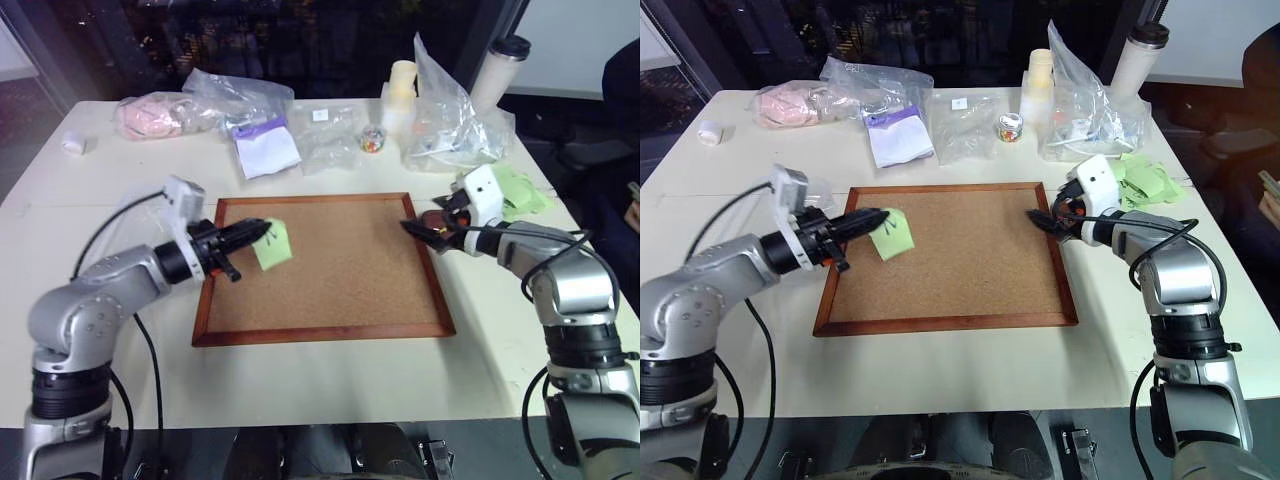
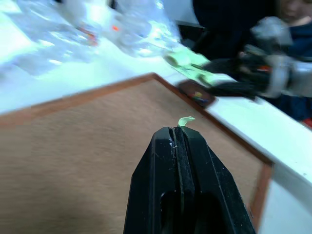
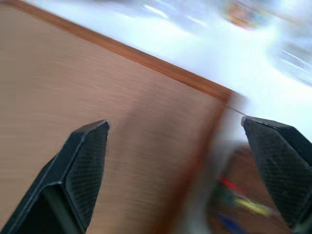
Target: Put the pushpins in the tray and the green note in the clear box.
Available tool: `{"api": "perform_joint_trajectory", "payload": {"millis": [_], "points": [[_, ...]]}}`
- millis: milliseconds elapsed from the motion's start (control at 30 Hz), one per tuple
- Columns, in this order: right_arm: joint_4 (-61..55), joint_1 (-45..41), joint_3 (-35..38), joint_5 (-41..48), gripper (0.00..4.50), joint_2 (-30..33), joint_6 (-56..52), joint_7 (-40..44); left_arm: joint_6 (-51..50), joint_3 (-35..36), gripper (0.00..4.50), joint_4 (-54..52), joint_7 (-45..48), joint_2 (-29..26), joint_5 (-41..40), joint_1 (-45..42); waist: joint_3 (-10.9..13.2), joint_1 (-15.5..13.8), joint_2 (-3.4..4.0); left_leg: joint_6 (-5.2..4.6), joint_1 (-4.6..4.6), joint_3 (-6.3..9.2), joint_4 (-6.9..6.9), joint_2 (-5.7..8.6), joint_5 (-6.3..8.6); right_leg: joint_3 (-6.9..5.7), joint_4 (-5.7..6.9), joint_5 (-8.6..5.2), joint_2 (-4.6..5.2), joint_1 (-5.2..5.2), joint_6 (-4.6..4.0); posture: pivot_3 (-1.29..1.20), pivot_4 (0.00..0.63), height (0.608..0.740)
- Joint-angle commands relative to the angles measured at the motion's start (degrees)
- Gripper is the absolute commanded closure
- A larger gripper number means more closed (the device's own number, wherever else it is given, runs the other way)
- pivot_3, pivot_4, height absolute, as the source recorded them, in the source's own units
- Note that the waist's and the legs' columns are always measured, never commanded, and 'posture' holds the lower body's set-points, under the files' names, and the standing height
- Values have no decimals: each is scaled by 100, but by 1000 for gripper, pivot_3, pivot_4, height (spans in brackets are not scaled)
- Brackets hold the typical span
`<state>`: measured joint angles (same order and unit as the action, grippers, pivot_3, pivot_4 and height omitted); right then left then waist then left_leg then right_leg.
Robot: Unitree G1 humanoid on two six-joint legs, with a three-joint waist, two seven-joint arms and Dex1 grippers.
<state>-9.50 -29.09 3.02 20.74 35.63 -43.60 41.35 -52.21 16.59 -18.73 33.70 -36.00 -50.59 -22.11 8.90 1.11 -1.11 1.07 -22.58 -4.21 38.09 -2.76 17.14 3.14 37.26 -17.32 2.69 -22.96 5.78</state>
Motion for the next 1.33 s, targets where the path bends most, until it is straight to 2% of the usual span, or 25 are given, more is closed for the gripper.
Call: {"api": "perform_joint_trajectory", "payload": {"millis": [33,100,233,500,600,800,833,1067,1233,1333], "points": [[-747,35,-180,316,45,39,-145,242,299,718,4500,480,46,-471,148,-126,0,3,0,0,0,0,0,0,0,0,0,0,1,0,0,0,150,740],[-918,65,-308,409,45,-4,-191,314,398,1063,4500,879,154,-815,238,-63,1,13,-2,0,2,-2,0,1,0,0,1,0,1,-2,0,0,150,740],[-987,63,-433,439,45,5,-165,378,503,1297,4500,1130,379,-1153,376,302,4,-7,-4,-1,-3,-7,-1,1,0,-2,1,-1,9,-9,-2,0,150,740],[-999,6,-566,415,45,-3,-115,408,1159,1176,4500,2042,376,-1127,1079,502,11,-29,-17,0,-17,-11,2,4,0,-6,2,0,20,-21,-1,0,150,740],[-1031,48,-569,403,0,38,-124,389,1503,973,3510,2436,322,-992,1421,396,11,-29,-17,0,-21,-12,1,3,0,-6,3,0,18,-27,-1,0,150,740],[-1107,254,-475,396,0,177,-151,343,1554,780,380,2406,572,-978,1507,249,11,-33,-22,1,-57,-10,10,2,-1,-12,8,1,18,-54,1,0,150,740],[-1117,304,-461,394,0,207,-144,338,1526,769,29,2359,626,-990,1481,239,11,-32,-22,1,-62,-10,11,2,-1,-12,9,1,18,-59,1,0,150,740],[-1033,814,-240,424,0,570,-32,502,929,516,29,1333,1189,-1033,1008,364,11,-39,-22,1,-70,-11,14,3,-1,-13,9,1,19,-64,1,0,150,740],[-956,1122,214,569,0,1073,52,835,503,27,29,85,1432,-987,623,684,11,-34,-21,0,-69,-6,15,4,-1,-11,9,2,19,-62,2,0,150,740],[-971,1171,384,660,0,1192,46,911,470,-178,29,-229,1444,-933,598,899,11,-20,-21,0,-66,-5,15,3,-1,-7,11,2,15,-62,3,0,150,740]]}}
